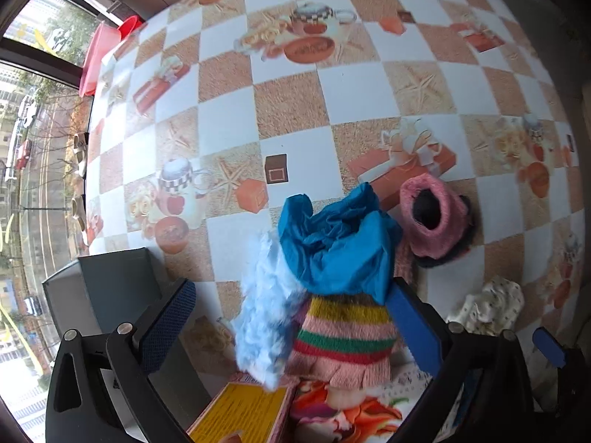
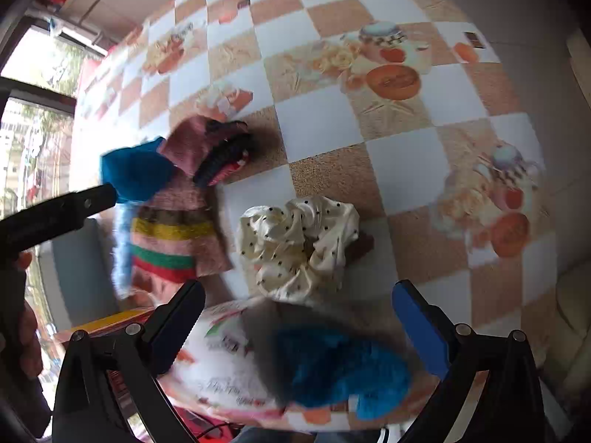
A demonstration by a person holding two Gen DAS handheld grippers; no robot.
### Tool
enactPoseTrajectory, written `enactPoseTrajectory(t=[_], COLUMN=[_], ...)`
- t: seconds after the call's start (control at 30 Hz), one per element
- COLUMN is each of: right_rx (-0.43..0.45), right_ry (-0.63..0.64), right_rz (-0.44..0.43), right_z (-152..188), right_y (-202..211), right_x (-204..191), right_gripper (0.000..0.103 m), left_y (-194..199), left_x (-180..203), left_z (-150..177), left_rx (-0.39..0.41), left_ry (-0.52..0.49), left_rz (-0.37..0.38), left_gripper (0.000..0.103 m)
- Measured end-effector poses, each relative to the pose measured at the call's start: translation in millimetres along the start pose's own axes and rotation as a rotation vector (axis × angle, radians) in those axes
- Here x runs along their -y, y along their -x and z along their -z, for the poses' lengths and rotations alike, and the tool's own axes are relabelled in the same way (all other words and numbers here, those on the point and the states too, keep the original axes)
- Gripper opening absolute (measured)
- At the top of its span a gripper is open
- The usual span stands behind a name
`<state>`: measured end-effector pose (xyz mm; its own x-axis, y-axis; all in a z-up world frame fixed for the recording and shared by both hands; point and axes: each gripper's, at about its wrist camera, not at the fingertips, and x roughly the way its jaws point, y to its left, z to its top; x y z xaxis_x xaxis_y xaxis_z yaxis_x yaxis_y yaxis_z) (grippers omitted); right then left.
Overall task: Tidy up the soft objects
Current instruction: 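Grasp the blue cloth with the left tool while the right tool grasps the polka-dot scrunchie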
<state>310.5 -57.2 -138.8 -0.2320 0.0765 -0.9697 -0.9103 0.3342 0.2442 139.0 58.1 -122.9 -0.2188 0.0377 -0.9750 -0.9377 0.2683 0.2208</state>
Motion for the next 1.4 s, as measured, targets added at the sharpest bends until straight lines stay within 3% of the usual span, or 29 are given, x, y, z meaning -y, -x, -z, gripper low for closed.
enactPoseTrajectory(t=[0.07,0.47,0.6,0.63,0.67,0.8,0.87,0.9,1.2,1.4], right_rx=[-0.006,-0.015,-0.021,-0.024,-0.027,-0.019,-0.013,-0.014,0.043,0.074], right_ry=[0.014,0.093,0.147,0.157,0.16,0.16,0.173,0.164,0.083,0.058], right_rz=[0.011,0.05,0.077,0.086,0.089,0.082,0.078,0.055,-0.013,-0.016], right_z=[-3.7,-8.6,-7.8,-6.6,-5.5,0.0,4.1,8.6,11.3,13.6], right_y=[-10.3,-41.7,-46.2,-46.8,-47.3,-45.9,-42.9,-39.2,-5.3,14.5], right_x=[-0.5,2.1,-4.9,-5.5,-5.7,-5.2,-4.1,-3.2,20.4,31.9], right_gripper=[0.102,0.102,0.102,0.102,0.098,0.07,0.036,0.033,0.029,0.029], left_y=[-8.6,-33.5,-40.1,-43.0,-44.8,-41.4,-37.3,-34.0,6.1,28.5], left_x=[0.5,12.3,18.5,19.5,19.7,8.6,4.6,2.2,-17.3,2.5], left_z=[-5.0,-32.1,-40.2,-41.9,-42.9,-44.9,-44.6,-44.0,-34.2,-16.5], left_rx=[-0.009,0.007,0.006,0.001,-0.002,0.028,0.044,0.057,0.145,0.178], left_ry=[0.017,0.01,0.001,0.0,0.005,0.069,0.066,0.064,0.082,0.04], left_rz=[0.002,-0.024,-0.001,0.009,0.019,0.077,0.079,0.084,0.113,0.145], left_gripper=[0.096,0.092,0.071,0.058,0.048,0.038,0.036,0.035,0.035,0.035])
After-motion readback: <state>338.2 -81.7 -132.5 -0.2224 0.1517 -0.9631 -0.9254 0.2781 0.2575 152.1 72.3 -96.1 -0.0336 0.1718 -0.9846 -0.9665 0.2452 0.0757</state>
